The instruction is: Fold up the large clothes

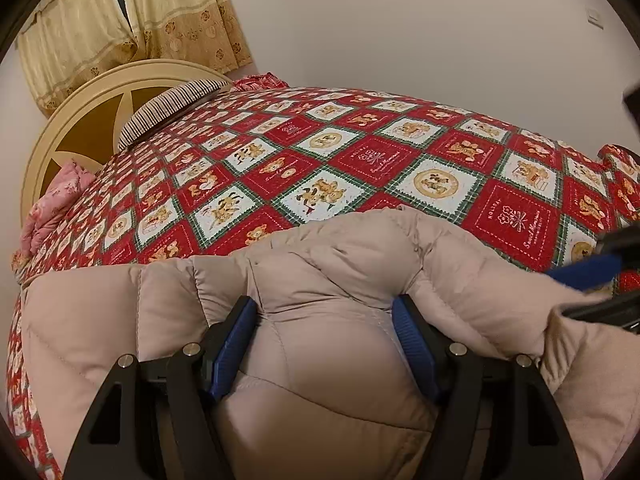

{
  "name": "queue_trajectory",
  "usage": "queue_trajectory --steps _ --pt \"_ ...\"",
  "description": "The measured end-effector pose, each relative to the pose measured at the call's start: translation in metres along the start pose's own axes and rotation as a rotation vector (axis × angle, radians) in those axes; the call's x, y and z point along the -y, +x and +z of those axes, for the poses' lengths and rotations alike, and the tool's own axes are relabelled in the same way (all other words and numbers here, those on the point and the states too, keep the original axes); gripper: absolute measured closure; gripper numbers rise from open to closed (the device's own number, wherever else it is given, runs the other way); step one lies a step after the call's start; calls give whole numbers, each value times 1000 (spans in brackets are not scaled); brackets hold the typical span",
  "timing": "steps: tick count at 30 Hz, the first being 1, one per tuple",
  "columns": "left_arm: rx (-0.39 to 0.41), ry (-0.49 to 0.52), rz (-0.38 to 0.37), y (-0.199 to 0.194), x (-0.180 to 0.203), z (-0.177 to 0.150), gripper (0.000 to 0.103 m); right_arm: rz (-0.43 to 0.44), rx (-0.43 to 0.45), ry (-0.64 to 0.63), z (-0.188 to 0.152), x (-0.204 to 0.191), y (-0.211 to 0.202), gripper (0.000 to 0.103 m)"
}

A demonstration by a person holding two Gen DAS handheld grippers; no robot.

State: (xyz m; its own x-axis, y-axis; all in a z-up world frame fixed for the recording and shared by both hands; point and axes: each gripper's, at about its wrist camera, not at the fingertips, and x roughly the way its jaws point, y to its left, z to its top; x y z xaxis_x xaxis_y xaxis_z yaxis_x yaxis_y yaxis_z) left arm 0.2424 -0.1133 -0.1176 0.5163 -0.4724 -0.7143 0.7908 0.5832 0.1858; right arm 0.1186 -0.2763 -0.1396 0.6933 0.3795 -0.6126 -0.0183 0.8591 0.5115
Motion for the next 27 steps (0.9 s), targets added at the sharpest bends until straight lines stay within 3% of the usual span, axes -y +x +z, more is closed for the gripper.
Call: queue_trajectory --steps 6,11,15,17,19,21,23,25,27 --pt "10 -30 -34 -3 -6 0 31 45 -25 142 -36 27 19 58" --pt "24 9 17 -16 0 2 30 -43 13 43 -46 12 21 60" --pt "74 -134 -28 -57 -30 0 30 -55 23 37 -48 9 20 60" --pt "120 -229 12 -82 -55 -8 30 -46 30 41 -49 10 20 59" --pt "147 -340 168 -100 -86 -18 30 -33 30 52 -49 12 19 59" --pt "123 -440 235 -97 -111 -23 30 -31 32 53 -50 11 18 59" --pt "49 -517 202 -74 -127 -25 29 -28 36 55 -51 11 18 59" --pt "-12 -509 225 -42 -126 -23 18 -28 38 56 -51 11 19 59" --pt "-68 -497 247 -18 -122 -22 13 -32 39 54 -51 10 19 59"
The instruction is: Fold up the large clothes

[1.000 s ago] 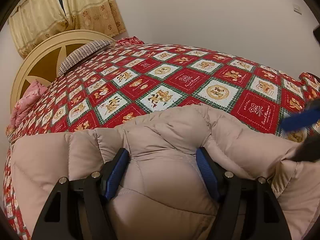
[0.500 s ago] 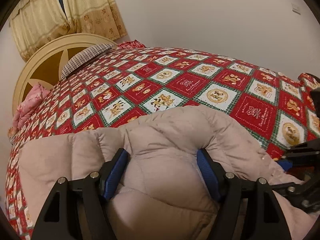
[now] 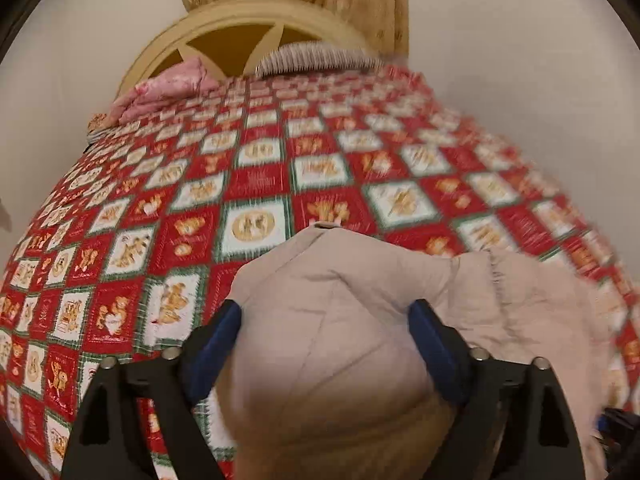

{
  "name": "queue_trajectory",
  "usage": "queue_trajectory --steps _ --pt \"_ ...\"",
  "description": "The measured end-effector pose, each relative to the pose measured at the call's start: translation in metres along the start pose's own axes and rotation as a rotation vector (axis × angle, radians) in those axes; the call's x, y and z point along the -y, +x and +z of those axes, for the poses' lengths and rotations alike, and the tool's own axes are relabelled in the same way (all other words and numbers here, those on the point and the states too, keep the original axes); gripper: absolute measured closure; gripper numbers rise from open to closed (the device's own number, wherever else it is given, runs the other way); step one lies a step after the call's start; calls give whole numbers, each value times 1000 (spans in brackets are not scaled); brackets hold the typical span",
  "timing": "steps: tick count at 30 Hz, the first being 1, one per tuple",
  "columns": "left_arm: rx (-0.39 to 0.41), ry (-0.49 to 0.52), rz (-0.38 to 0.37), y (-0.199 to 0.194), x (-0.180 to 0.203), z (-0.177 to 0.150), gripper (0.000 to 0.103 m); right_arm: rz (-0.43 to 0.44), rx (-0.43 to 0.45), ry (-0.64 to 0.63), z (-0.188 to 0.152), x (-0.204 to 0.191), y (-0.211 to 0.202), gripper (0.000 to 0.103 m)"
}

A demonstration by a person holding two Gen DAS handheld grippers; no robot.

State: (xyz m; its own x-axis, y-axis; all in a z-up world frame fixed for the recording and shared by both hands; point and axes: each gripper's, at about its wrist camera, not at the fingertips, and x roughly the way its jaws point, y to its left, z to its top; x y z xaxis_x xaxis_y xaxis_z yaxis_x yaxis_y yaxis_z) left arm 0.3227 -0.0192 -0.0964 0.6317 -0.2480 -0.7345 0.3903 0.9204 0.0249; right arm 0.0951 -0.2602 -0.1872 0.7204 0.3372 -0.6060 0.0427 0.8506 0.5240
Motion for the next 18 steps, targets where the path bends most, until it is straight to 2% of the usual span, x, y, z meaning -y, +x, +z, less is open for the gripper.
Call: queue_trajectory --steps 4,11,14,18 --pt "-42 35 31 23 7 -1 7 0 -1 4 -2 0 -3 59" --pt "-80 41 -6 42 3 -11 4 -9 16 2 -4 -2 -3 58" --pt "-67 41 8 38 4 -13 4 -7 19 3 -4 -1 -3 58" --pt "-25 38 77 25 4 -16 2 -2 30 0 -5 0 -3 58"
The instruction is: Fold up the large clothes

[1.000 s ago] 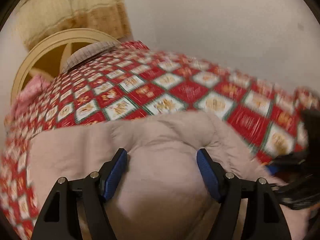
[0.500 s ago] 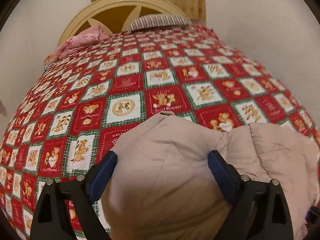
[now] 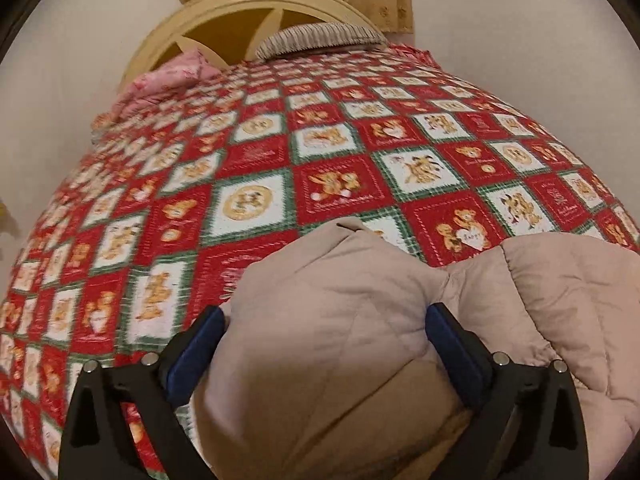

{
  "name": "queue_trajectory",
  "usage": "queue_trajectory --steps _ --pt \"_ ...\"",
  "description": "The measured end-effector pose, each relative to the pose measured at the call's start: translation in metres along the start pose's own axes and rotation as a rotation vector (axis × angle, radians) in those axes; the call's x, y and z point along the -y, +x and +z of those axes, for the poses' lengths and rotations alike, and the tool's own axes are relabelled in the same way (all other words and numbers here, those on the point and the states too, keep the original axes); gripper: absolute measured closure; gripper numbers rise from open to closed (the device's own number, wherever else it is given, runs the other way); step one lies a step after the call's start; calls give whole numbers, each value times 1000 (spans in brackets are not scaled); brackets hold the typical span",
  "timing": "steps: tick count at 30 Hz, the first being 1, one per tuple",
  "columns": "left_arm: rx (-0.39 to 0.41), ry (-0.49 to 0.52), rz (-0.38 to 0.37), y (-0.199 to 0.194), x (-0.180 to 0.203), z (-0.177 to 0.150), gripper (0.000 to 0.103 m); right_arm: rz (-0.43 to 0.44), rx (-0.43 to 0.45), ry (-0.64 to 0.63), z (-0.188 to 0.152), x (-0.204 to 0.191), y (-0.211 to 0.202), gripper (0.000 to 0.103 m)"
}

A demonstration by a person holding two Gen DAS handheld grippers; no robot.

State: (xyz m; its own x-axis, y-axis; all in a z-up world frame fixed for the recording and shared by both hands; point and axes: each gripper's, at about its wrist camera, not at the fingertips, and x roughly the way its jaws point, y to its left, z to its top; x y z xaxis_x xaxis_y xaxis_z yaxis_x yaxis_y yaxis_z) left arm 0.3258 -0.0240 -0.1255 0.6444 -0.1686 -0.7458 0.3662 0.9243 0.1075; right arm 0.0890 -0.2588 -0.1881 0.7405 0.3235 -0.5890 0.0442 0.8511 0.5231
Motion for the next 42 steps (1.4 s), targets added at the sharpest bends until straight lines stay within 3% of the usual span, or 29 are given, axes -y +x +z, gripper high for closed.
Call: queue_trajectory --steps 4,7,9,12,14,16,19,23,25,28,30,32,33,37,39,42 --pt "-11 2 1 -26 -11 0 2 12 0 5 -1 1 -1 58" --pt "39 -119 -39 -65 -38 -12 2 11 3 3 -1 1 -1 58" --pt "30 -195 -66 -86 -51 -23 2 16 4 6 0 1 -1 57" --pt "8 -266 -187 -107 -55 -41 2 23 6 11 0 2 -1 57" --pt "5 -253 -223 -109 -44 -51 2 26 7 14 0 3 -1 57" --pt "-10 -220 -194 -99 -29 -60 2 27 8 16 0 3 -1 57" --pt "5 -261 -187 -85 -20 -78 1 24 13 18 -1 4 -3 57" --pt "-7 -200 -164 -84 -15 -77 1 27 14 32 -1 6 -3 57" --pt "-17 -198 -201 -86 -23 -75 1 30 8 47 0 6 -3 56" --pt "-14 -266 -279 -98 -48 -74 1 70 -7 107 5 11 -9 49" --pt "46 -321 -270 -111 -66 -77 1 90 -24 138 10 15 -15 39" --pt "104 -374 -275 -121 -84 -81 1 54 -39 137 21 14 -22 13" --pt "116 -409 -301 -122 -91 -83 1 58 -29 124 28 13 -27 10" --pt "54 -510 -456 -105 -97 -83 1 105 43 93 56 5 -42 0" --pt "26 -476 -437 -97 -84 -80 1 105 55 43 71 -7 -40 0" --pt "16 -353 -309 -94 -56 -76 1 22 41 -79 84 -28 -24 0"
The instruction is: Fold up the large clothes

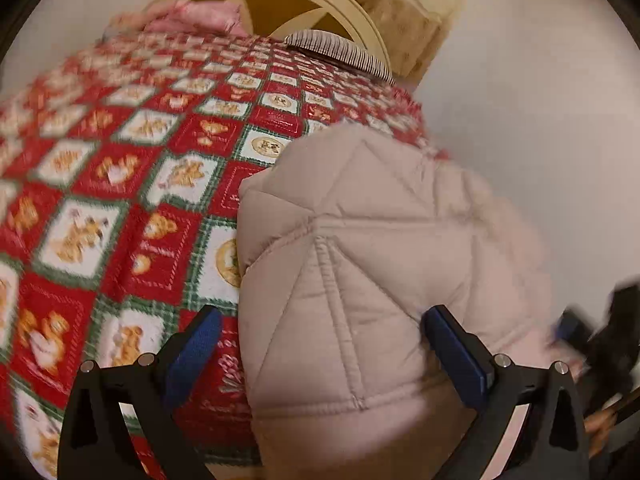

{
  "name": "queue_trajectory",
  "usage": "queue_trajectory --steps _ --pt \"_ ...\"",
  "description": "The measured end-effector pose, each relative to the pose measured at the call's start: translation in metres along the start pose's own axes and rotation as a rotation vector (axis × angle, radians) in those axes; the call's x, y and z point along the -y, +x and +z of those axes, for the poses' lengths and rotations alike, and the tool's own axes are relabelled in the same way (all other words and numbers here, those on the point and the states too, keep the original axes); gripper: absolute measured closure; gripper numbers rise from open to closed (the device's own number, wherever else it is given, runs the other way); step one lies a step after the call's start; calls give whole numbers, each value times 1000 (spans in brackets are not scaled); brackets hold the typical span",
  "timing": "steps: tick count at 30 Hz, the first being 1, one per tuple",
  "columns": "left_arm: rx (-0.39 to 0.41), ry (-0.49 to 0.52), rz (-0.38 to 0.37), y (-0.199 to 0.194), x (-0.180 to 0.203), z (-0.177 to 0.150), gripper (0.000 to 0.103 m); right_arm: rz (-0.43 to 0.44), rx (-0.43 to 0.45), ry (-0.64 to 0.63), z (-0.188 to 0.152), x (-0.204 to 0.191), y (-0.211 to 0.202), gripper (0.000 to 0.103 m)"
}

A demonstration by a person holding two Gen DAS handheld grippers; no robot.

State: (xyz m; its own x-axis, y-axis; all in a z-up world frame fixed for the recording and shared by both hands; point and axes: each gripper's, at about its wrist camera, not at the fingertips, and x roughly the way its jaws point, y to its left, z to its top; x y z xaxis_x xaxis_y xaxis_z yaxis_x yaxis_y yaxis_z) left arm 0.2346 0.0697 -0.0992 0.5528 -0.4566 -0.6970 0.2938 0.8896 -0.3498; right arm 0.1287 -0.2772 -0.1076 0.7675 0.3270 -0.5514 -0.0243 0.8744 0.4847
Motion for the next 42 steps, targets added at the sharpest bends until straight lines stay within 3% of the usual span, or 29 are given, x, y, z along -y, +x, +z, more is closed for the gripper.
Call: queue_trajectory --steps 5,7,9,12,25,29,32,34,37,42 --pt "16 40 63 2 8 -2 1 -76 -49 -94 8 4 35 0" --pt "17 49 74 5 6 -3 1 -34 -91 -59 5 21 53 0" --pt "13 40 64 8 3 -4 1 74 -107 38 -6 41 68 0" --pt "-8 12 26 13 -2 -4 1 198 -87 168 -24 66 76 0" --pt "-72 -60 -67 26 -10 -3 1 180 -100 115 -26 61 75 0" --pt "-71 -14 -70 23 2 -3 1 204 -148 58 -23 48 80 0" --pt "-87 -23 -163 27 1 -2 1 237 -178 34 -23 46 82 0" --pt "-102 -86 -283 35 -16 -3 1 244 -176 40 -24 47 83 0" --pt "-115 -206 -406 47 -42 -8 1 242 -160 52 -25 47 83 0" --pt "-118 -224 -430 51 -41 -12 1 233 -153 56 -26 46 83 0"
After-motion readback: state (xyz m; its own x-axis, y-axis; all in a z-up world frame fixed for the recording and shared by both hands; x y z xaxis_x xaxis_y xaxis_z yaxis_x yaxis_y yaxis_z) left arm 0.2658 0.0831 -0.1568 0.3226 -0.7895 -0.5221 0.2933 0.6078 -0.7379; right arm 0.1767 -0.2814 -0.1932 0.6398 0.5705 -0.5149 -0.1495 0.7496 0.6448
